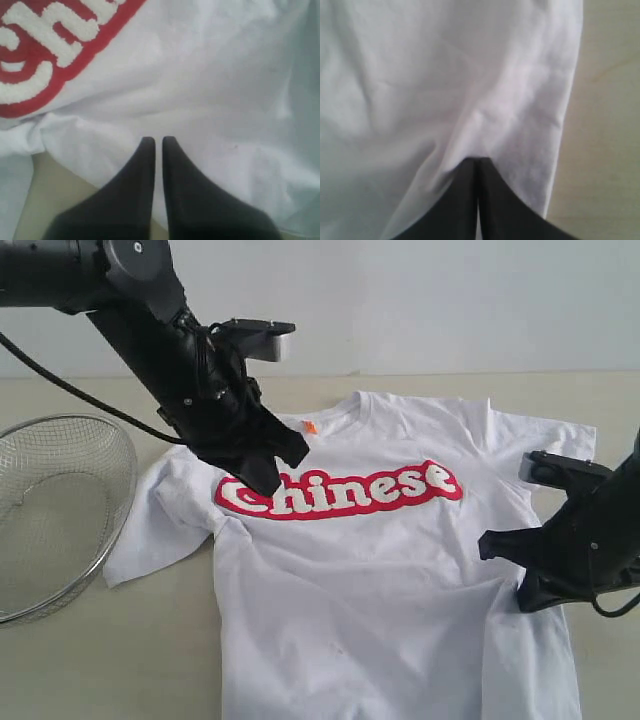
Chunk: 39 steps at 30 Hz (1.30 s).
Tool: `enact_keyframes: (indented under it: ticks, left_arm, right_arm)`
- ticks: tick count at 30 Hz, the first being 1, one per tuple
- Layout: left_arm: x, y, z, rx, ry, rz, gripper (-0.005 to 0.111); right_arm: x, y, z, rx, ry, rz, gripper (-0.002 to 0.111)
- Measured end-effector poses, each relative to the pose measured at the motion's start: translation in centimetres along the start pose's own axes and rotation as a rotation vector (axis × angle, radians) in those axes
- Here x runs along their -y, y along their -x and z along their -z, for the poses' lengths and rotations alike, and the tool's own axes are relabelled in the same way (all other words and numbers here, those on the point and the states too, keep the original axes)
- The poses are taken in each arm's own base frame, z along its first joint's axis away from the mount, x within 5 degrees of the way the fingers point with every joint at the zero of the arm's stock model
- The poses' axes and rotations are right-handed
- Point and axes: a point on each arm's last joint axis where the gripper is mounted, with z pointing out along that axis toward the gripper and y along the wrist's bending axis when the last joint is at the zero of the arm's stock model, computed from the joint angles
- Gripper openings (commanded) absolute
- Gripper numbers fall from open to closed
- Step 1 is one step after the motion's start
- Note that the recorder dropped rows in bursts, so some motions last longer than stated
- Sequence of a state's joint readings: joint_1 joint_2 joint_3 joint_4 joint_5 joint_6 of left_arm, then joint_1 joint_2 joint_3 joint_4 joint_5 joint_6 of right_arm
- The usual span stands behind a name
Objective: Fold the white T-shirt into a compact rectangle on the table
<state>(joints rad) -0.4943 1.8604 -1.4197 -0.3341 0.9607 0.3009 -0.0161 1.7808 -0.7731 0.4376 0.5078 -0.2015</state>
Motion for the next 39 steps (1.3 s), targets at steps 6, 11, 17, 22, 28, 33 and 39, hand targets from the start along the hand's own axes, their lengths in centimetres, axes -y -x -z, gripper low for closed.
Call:
enact_keyframes:
  ticks: [6, 11, 17, 22, 28, 33, 39]
  left_arm:
    - [0.4, -0.9, 0.2, -0.012, -0.006, -0.006, 0.005]
    - [0.2, -1.8, -0.6, -0.051, -0.010, 0.005, 0.005]
    - [0.1, -2.6, -1.3, -0.077, -0.011, 0.011, 0.005]
    - [0.1, -3.1, -1.3, -0.086, -0.012, 0.013, 0.005]
    - [0.2, -4.0, -1.4, -0.104, -0.014, 0.016, 0.005]
    - [0.5, -4.7, -0.4, -0.081, -0.008, 0.013, 0.005]
    - [1.6, -7.0, 1.7, -0.023, -0.021, 0.025, 0.005]
  right_arm:
    - [0.7, 0.3, 0.2, -0.010, 0.007, -0.048, 0.000]
    - [1.9, 1.0, 0.5, -0.008, -0.010, -0.067, 0.000]
    - [2.6, 1.3, 0.6, -0.007, -0.034, -0.059, 0.000]
    - [2.9, 1.3, 0.7, -0.010, -0.069, -0.076, 0.000]
    - [3.0, 1.4, 1.6, 0.028, -0.094, -0.108, 0.000]
    - [2.2, 1.8, 5.6, 0.184, -0.078, -0.097, 0.000]
    - [-3.2, -3.3, 9.5, 0.242, 0.033, 0.073, 0.000]
